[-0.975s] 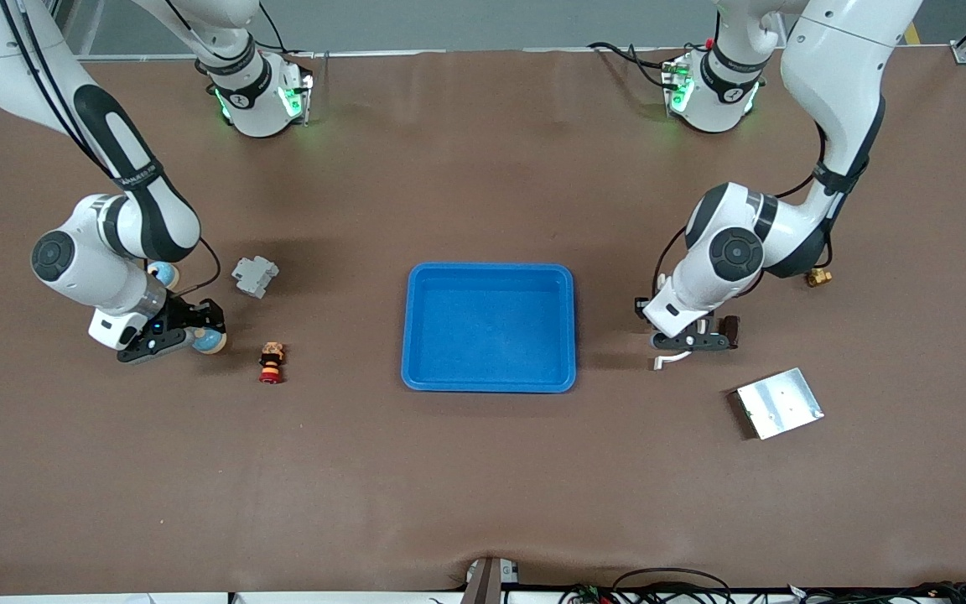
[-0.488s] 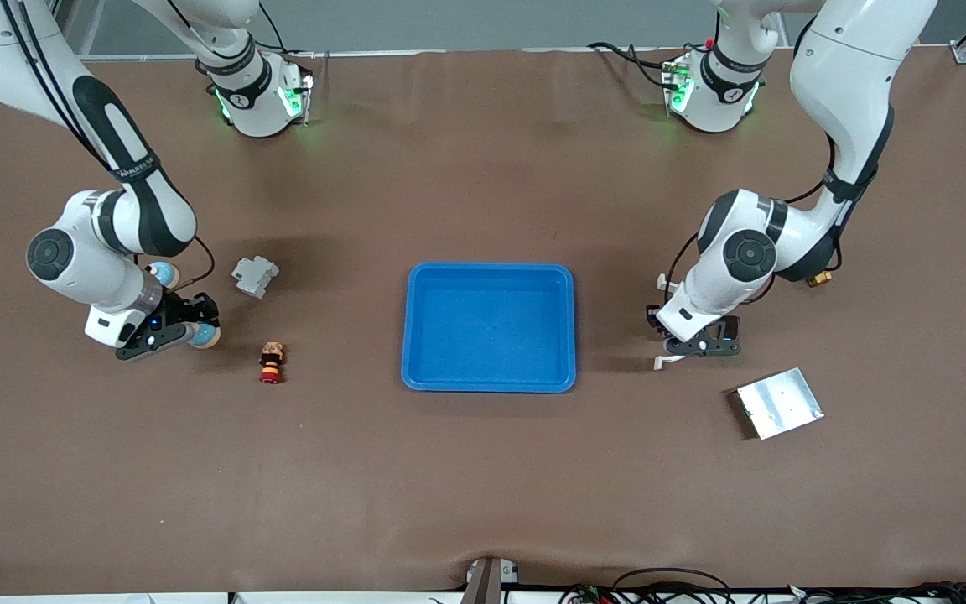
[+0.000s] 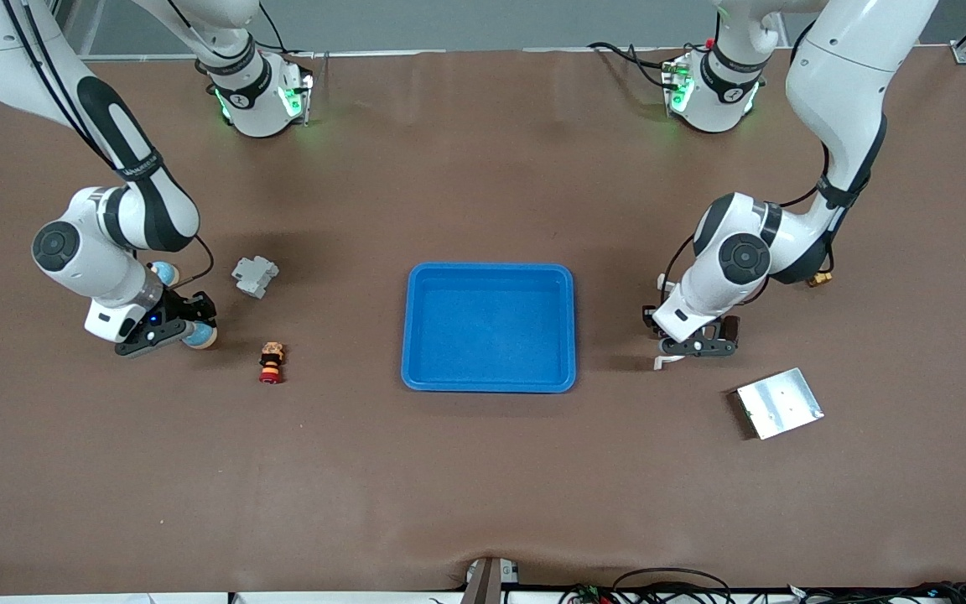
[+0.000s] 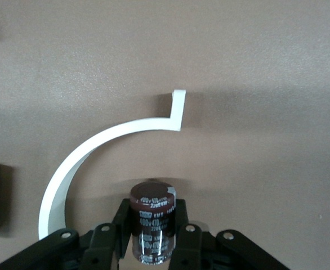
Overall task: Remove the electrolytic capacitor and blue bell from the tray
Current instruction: 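Set the capacitor inside the white arc while the right gripper places the bell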
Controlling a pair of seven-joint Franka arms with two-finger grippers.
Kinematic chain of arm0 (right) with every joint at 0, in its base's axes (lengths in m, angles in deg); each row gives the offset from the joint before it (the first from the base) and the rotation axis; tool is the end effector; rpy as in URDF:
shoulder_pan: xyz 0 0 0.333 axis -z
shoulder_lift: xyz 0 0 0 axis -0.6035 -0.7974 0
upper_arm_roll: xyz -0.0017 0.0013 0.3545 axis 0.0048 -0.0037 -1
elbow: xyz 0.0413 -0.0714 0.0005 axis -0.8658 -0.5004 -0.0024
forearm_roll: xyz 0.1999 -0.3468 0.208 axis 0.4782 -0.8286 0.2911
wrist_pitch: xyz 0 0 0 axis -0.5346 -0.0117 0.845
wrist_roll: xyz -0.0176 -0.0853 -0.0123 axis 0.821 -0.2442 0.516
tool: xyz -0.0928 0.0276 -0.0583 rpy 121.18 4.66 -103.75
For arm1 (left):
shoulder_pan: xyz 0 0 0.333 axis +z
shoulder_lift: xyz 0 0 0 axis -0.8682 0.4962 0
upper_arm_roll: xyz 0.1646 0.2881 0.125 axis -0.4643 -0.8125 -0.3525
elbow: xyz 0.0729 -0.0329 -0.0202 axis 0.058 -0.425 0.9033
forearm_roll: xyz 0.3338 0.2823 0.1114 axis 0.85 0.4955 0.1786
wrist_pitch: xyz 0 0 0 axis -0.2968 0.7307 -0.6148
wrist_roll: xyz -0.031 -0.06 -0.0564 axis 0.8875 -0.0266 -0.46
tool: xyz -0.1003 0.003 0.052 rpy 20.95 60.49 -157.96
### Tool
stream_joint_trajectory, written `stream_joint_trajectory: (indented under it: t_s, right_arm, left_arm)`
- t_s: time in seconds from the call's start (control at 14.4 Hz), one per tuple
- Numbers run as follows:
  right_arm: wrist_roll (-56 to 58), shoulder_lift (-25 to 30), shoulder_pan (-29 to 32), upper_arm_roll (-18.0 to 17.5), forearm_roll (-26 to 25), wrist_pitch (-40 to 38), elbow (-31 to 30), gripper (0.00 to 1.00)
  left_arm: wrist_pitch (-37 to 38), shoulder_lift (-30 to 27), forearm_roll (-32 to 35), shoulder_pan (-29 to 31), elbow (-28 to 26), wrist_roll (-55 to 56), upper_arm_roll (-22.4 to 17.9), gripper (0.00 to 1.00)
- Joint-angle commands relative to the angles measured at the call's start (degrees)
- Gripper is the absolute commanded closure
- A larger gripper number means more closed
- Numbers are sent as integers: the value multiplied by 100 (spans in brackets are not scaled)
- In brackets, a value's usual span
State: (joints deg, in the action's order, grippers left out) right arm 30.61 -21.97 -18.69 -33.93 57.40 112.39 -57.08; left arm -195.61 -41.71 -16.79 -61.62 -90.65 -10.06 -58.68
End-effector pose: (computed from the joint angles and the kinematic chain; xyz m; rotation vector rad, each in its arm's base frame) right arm 0.5769 -0.0682 0.1734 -3.0617 -0.6143 -0.0838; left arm 0.5934 -0.1925 0.1670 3.1205 -0.0801 -0.0266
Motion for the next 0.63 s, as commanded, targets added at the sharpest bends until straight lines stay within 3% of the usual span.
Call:
stream_joint_trajectory:
  t_s: [0.0,0.21,0.28,0.42,0.49,0.56]
  right_arm:
    - [0,80,47,27,-111,318,-205,100]
    - [0,62,47,27,-111,469,-267,100]
    - [-18,62,56,27,-103,469,-267,100]
    - [-193,62,47,18,-102,469,-267,100]
    - [-220,53,30,18,-102,469,-267,100]
    - [-220,36,30,18,-102,460,-258,100]
  left_arm:
    - [-108,-40,95,32,-60,10,35,81]
    - [-108,-58,86,41,-51,71,35,48]
    - [-108,-58,86,41,-51,72,35,42]
    - [-108,-58,77,49,-34,176,35,9]
    - [-108,-58,77,58,-16,360,43,0]
    - [-108,-58,77,50,1,449,43,0]
